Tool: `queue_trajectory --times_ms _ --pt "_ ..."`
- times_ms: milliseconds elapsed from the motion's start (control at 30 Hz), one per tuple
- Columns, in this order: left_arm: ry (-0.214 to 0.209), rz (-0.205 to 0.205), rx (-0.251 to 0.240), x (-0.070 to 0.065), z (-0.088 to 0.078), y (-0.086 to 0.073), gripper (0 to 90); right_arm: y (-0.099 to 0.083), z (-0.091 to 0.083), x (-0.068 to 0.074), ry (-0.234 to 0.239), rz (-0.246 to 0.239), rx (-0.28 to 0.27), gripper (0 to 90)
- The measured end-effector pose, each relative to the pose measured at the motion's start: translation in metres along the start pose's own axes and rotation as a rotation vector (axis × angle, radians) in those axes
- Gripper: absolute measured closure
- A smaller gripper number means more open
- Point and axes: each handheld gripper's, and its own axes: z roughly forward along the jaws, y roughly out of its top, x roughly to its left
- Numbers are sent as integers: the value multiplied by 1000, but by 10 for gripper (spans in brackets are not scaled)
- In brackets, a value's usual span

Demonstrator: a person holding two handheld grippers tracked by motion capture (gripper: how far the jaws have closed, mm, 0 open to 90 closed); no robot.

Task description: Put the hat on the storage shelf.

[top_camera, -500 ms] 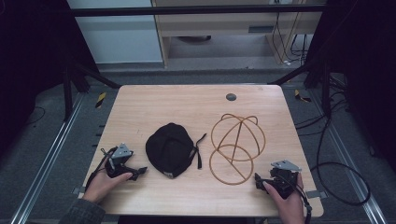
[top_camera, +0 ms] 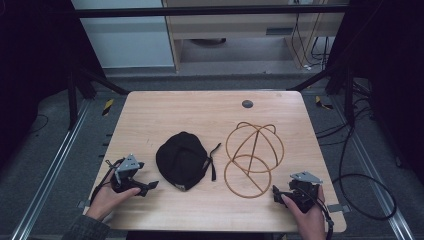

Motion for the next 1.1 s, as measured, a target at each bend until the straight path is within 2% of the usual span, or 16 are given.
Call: queue_trajectory --times_ms 133,267,367,500,533,567,733,800,833,900,933,967,1100 --pt "-8 1 -4 -1 -3 2 43 0 0 0 0 -2 -1 4" --pt "-8 39 35 -5 -12 17 44 0 0 0 1 -2 -1 4" --pt "-8 50 60 -7 -15 25 48 0 0 0 0 -2 -1 4" --pt "-33 104 126 -14 -19 50 56 0 0 0 0 -2 -1 4" --pt "-33 104 126 -14 -19 50 55 0 0 0 1 -2 -1 4" --pt "-34 128 151 -15 -18 60 56 0 0 0 1 -1 -1 4" --pt "-20 195 217 -17 -16 88 52 0 0 0 1 -2 -1 5" --pt "-26 201 220 -18 -16 94 49 0 0 0 1 -2 -1 4" --pt "-33 225 236 -21 -14 106 47 0 0 0 1 -2 -1 4" --pt "-38 238 245 -23 -12 116 47 0 0 0 1 -2 -1 4" --pt "-38 238 245 -23 -12 116 47 0 0 0 1 -2 -1 4" --pt "-31 258 265 -23 -10 126 47 0 0 0 1 -2 -1 4" --pt "-25 280 277 -24 -6 140 48 0 0 0 0 -2 -1 4"
